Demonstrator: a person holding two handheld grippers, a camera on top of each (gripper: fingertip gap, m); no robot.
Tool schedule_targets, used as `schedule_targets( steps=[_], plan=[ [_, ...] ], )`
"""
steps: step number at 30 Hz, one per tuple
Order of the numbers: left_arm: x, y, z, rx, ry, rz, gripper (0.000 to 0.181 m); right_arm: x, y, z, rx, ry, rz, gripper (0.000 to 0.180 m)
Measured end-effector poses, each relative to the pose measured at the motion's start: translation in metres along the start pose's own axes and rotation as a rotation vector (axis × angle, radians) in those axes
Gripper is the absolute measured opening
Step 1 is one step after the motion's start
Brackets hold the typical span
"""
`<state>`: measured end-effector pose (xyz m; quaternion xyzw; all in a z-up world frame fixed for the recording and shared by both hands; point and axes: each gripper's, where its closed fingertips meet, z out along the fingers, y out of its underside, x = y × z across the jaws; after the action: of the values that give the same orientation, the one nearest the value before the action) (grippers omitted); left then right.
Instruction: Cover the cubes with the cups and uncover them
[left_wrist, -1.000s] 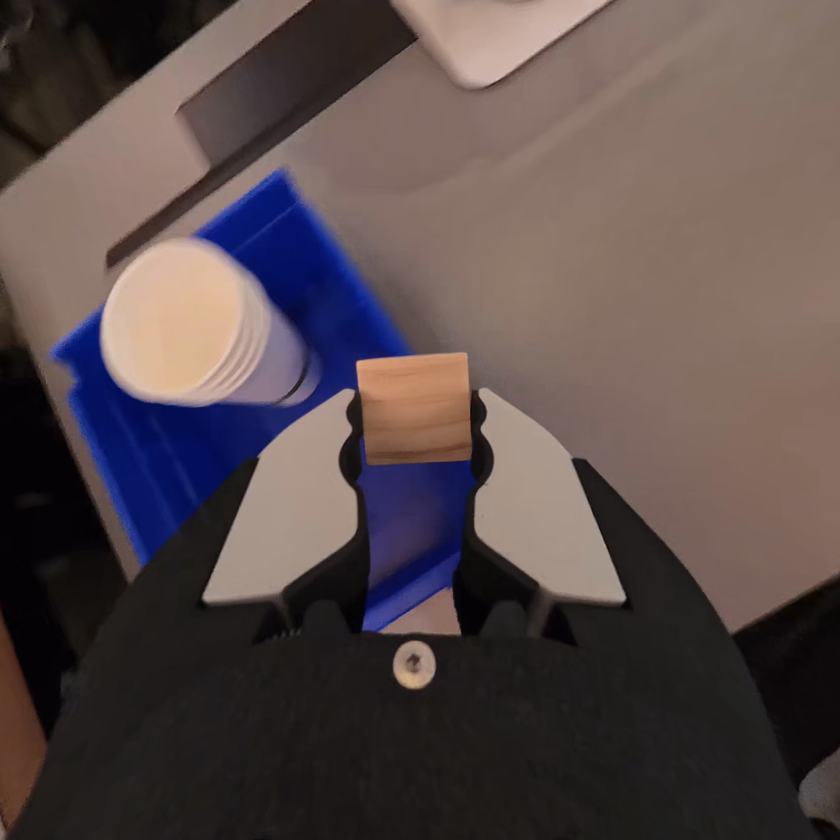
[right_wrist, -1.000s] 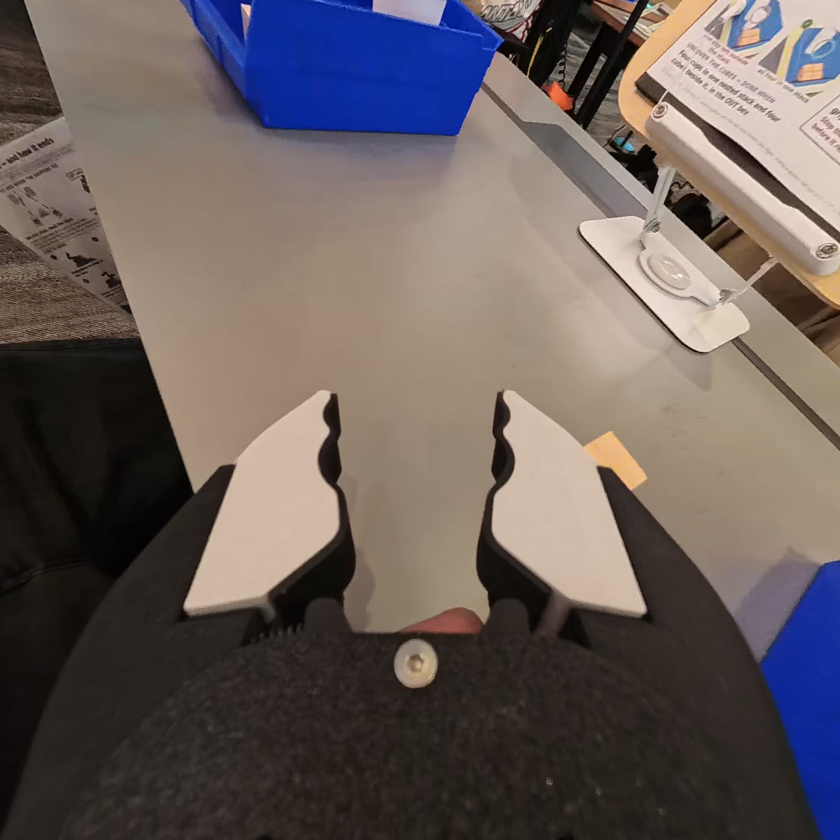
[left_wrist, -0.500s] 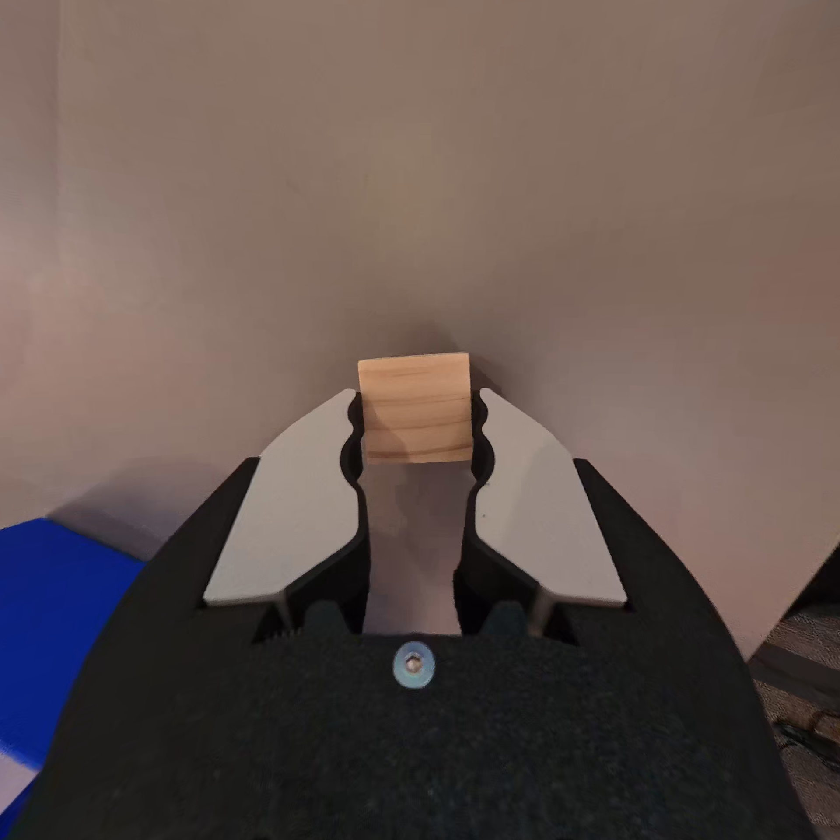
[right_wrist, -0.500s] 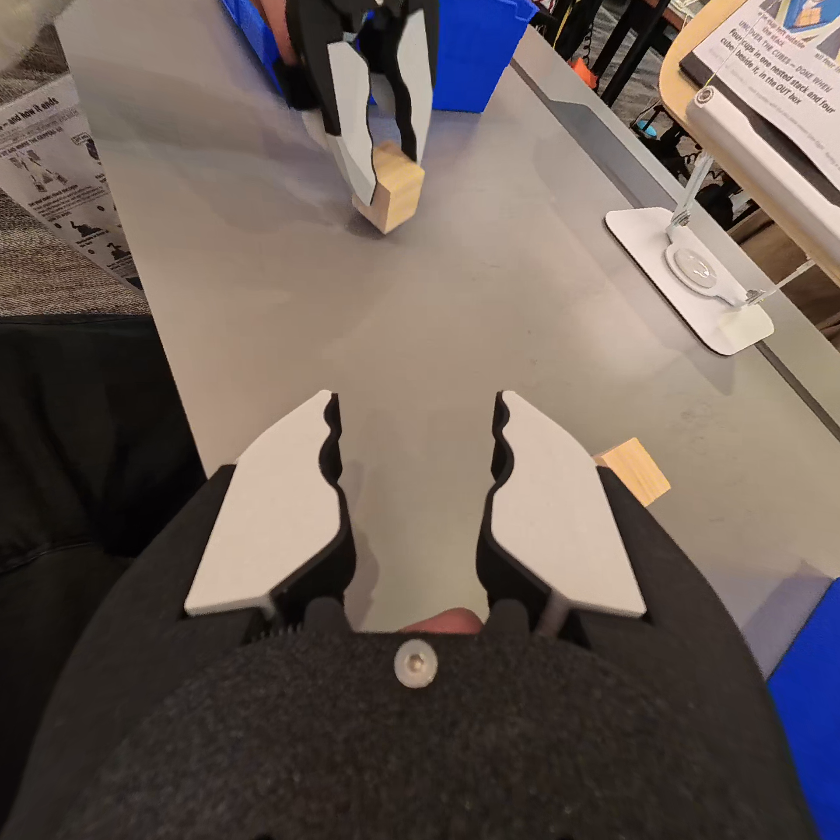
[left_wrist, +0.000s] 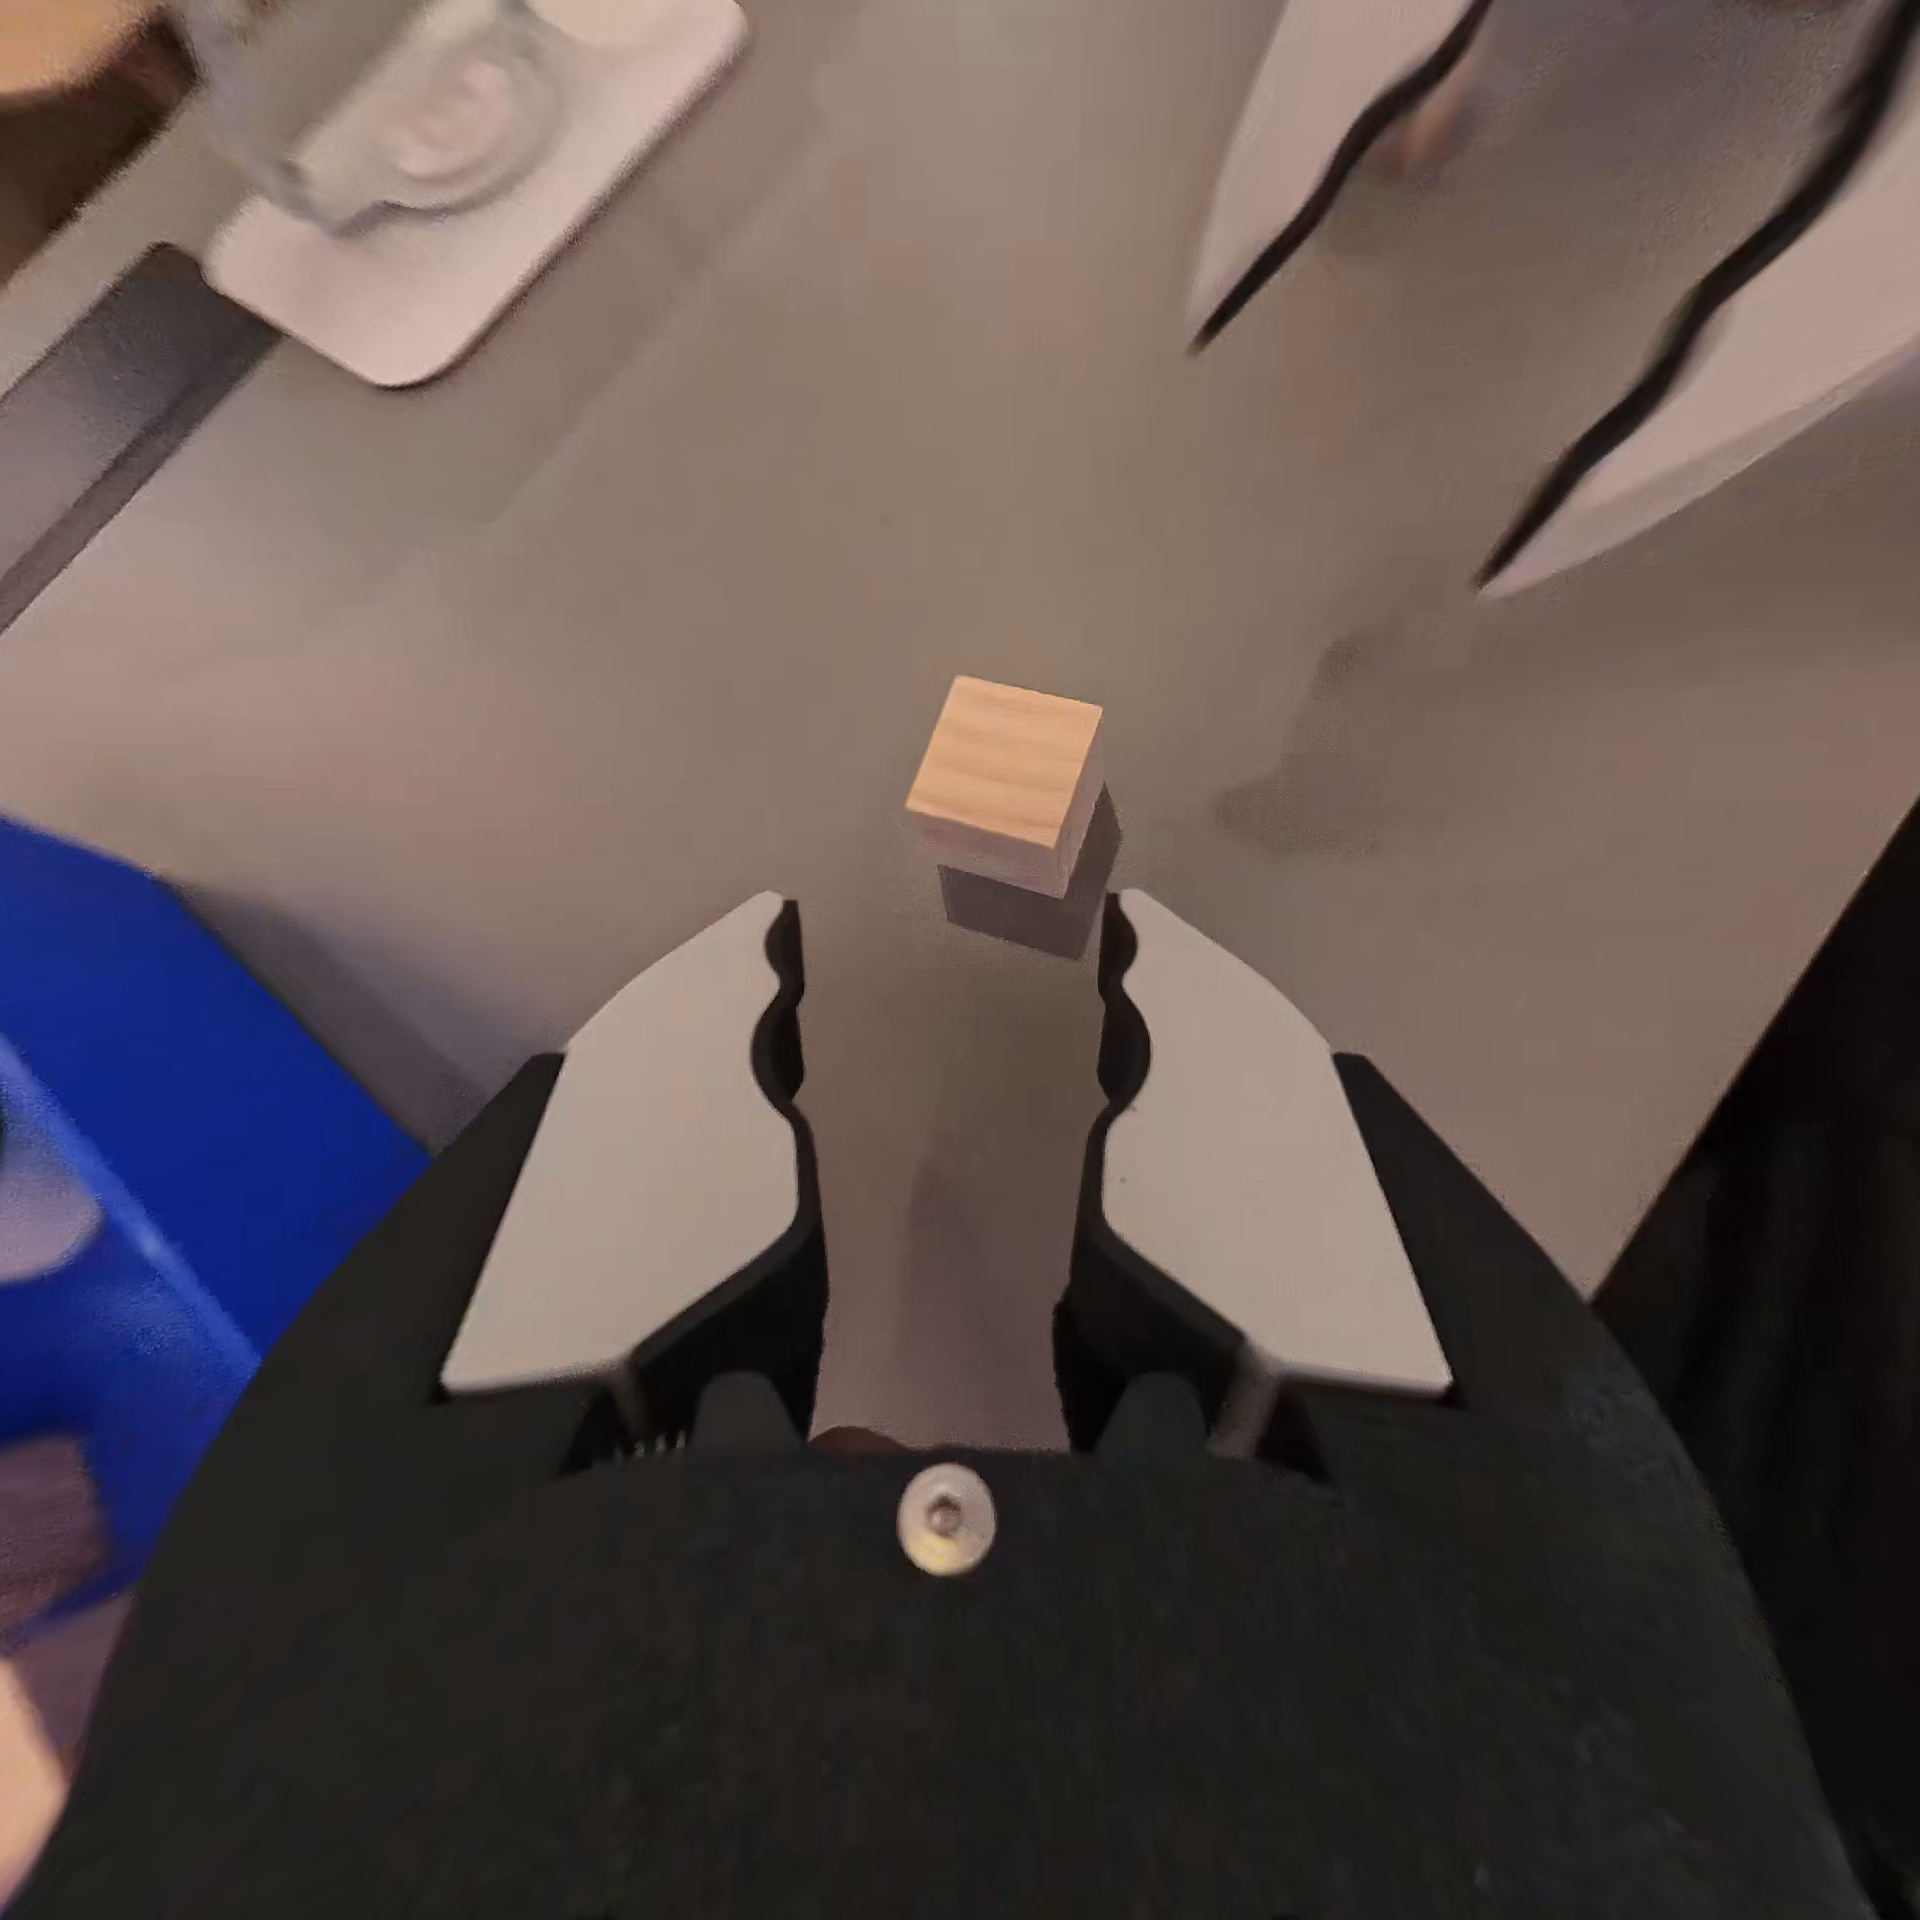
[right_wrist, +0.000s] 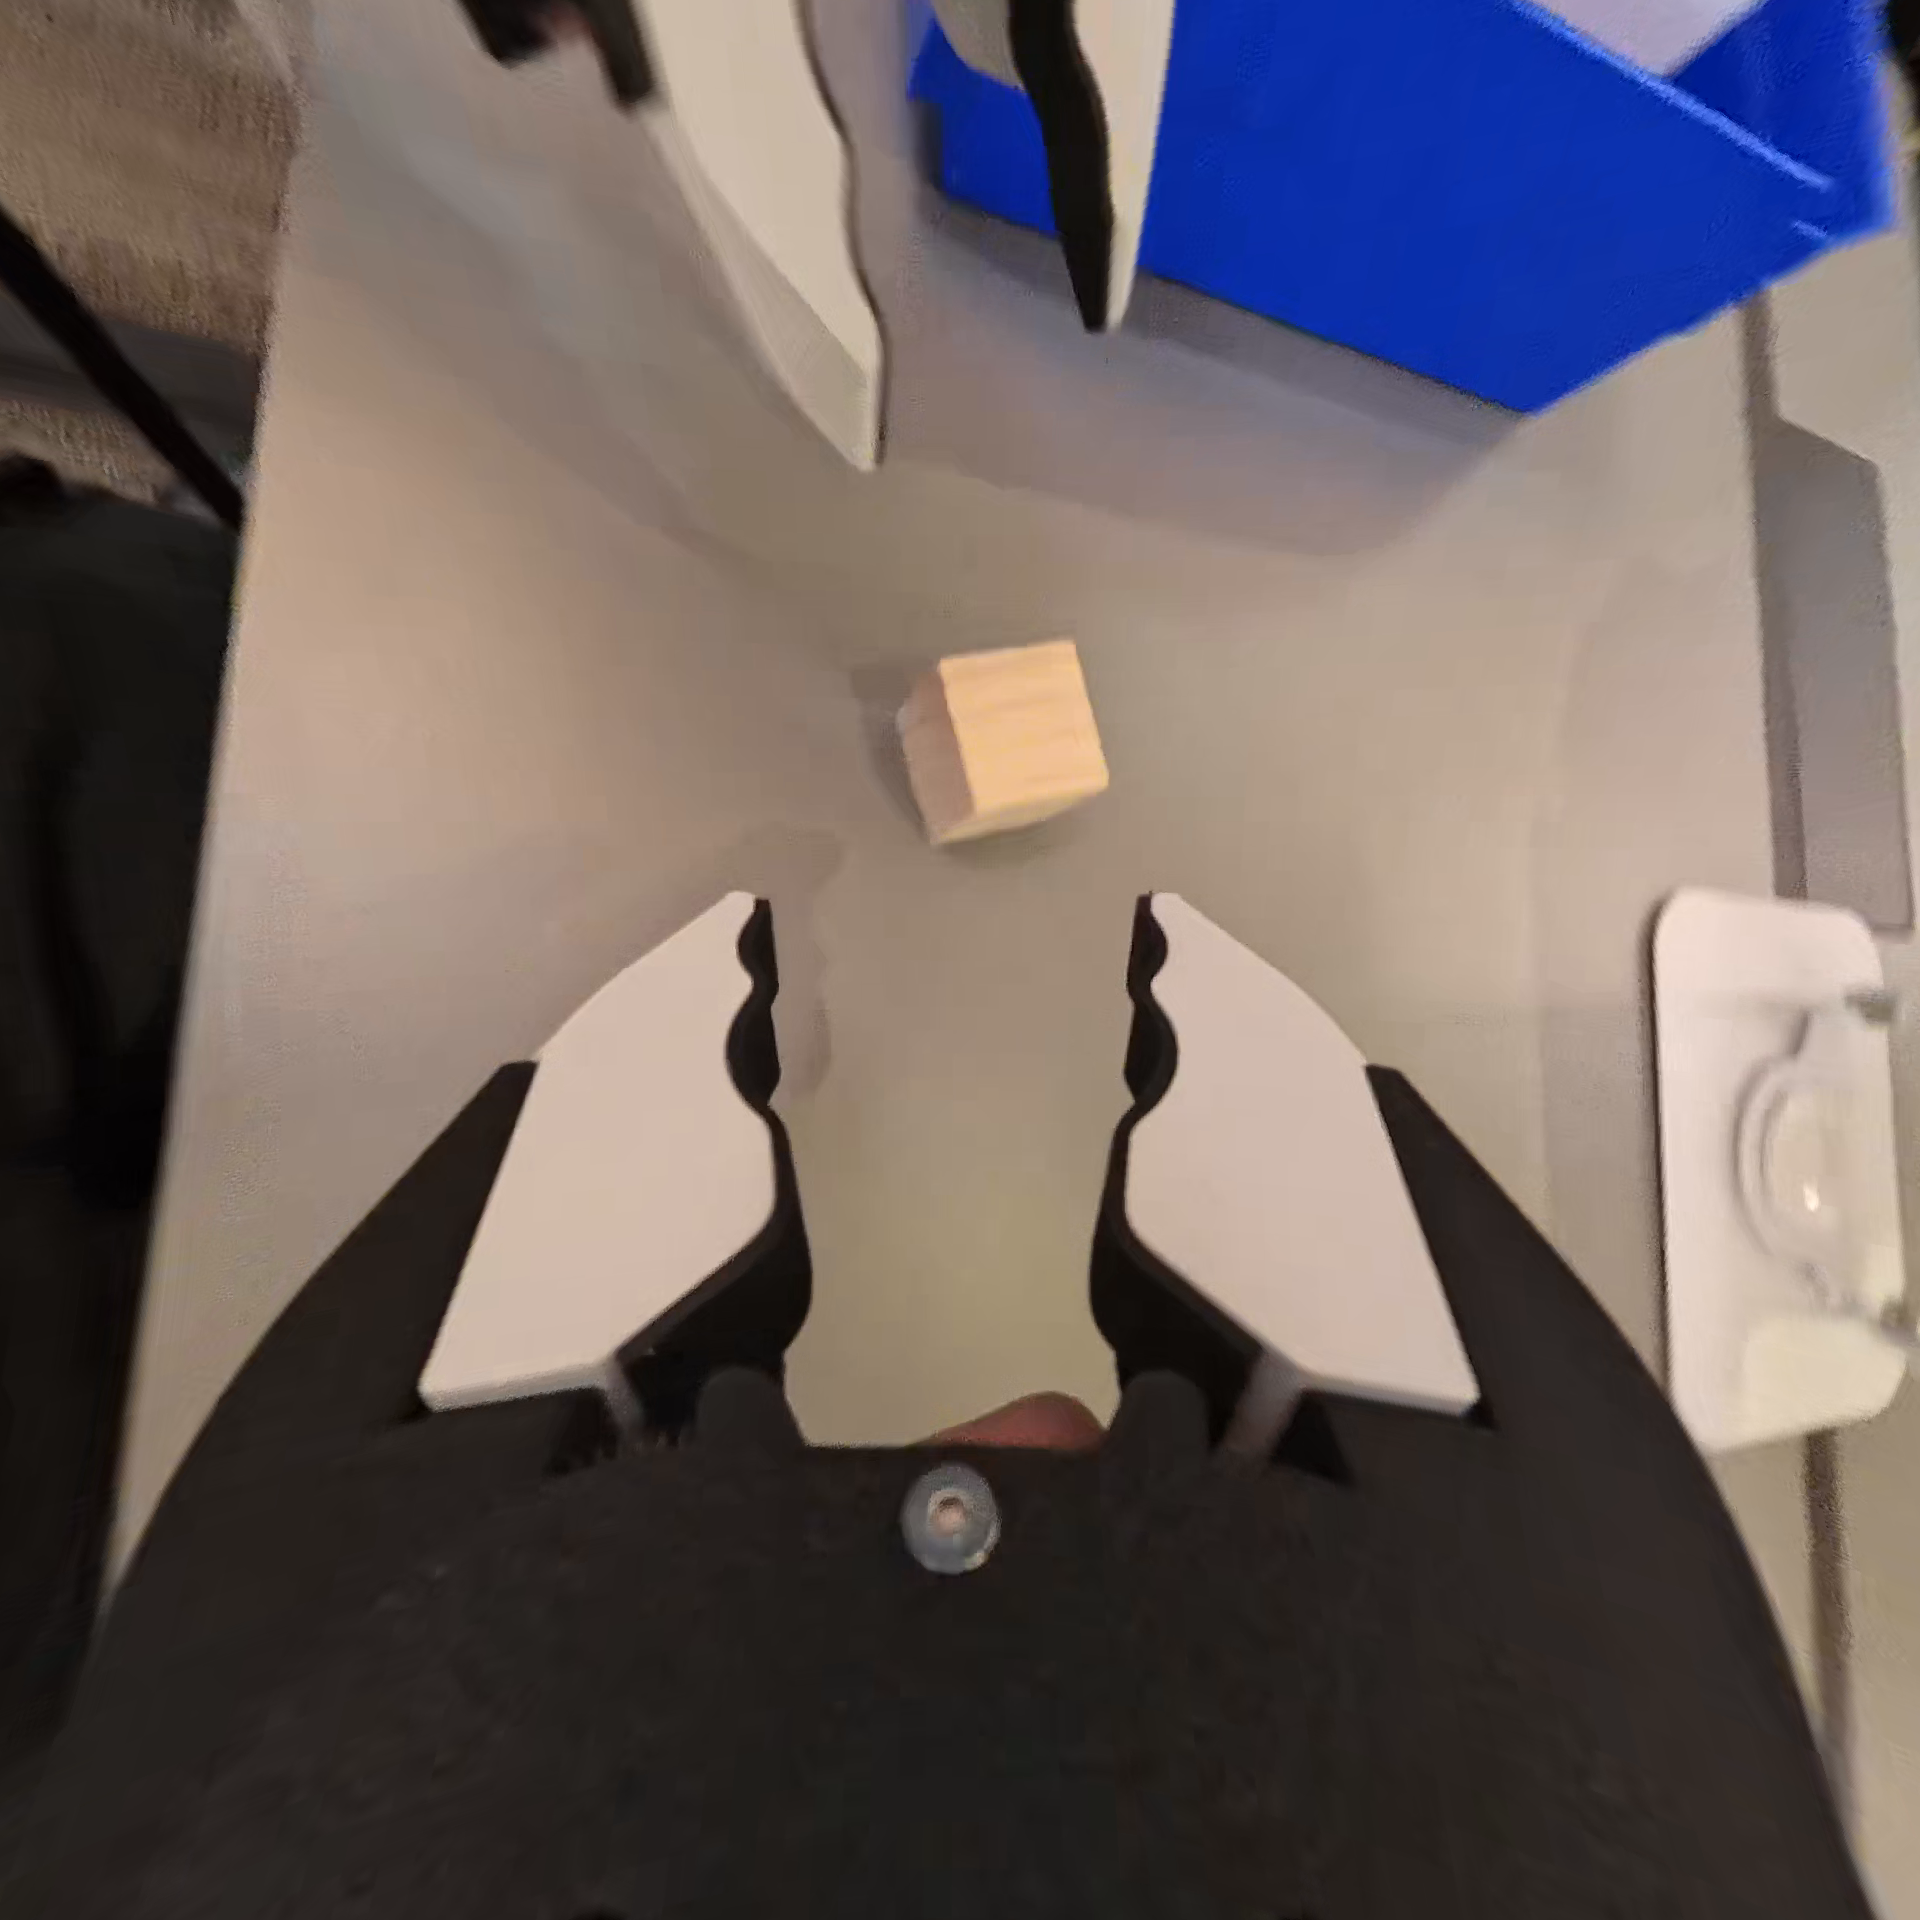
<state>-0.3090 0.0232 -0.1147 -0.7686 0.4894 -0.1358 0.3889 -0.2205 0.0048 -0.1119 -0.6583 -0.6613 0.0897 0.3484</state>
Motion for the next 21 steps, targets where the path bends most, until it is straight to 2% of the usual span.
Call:
schedule_targets(
  steps=[4, 7, 11, 13, 16, 19, 21],
  plan=[
    [0.016, 0.03, -0.022, 0.149, -0.006, -0.223, 0.054, 0.015, -0.01, 0.056, -0.156, -0.13, -0.083, 0.066],
    [0.034, 0.06, -0.029, 0.176, -0.011, -0.279, 0.05, 0.016, -0.004, 0.077, -0.257, -0.185, -0.139, 0.059],
    [0.055, 0.079, -0.024, 0.185, 0.05, -0.32, 0.047, 0.012, 0.01, 0.096, -0.343, -0.249, -0.155, 0.05],
    [0.052, 0.084, -0.021, 0.161, 0.014, -0.307, 0.047, 0.02, 0.012, 0.087, -0.367, -0.227, -0.148, 0.047],
    [0.054, 0.074, -0.025, 0.196, 0.027, -0.302, 0.046, 0.053, 0.024, 0.043, -0.36, -0.135, -0.088, 0.047],
    [0.052, 0.065, -0.028, 0.223, 0.023, -0.303, 0.046, 0.073, 0.067, 0.003, -0.41, -0.089, 0.018, 0.047],
    [0.052, 0.058, -0.028, 0.238, 0.028, -0.306, 0.046, 0.072, 0.1, -0.011, -0.456, -0.079, 0.068, 0.047]
  ],
)
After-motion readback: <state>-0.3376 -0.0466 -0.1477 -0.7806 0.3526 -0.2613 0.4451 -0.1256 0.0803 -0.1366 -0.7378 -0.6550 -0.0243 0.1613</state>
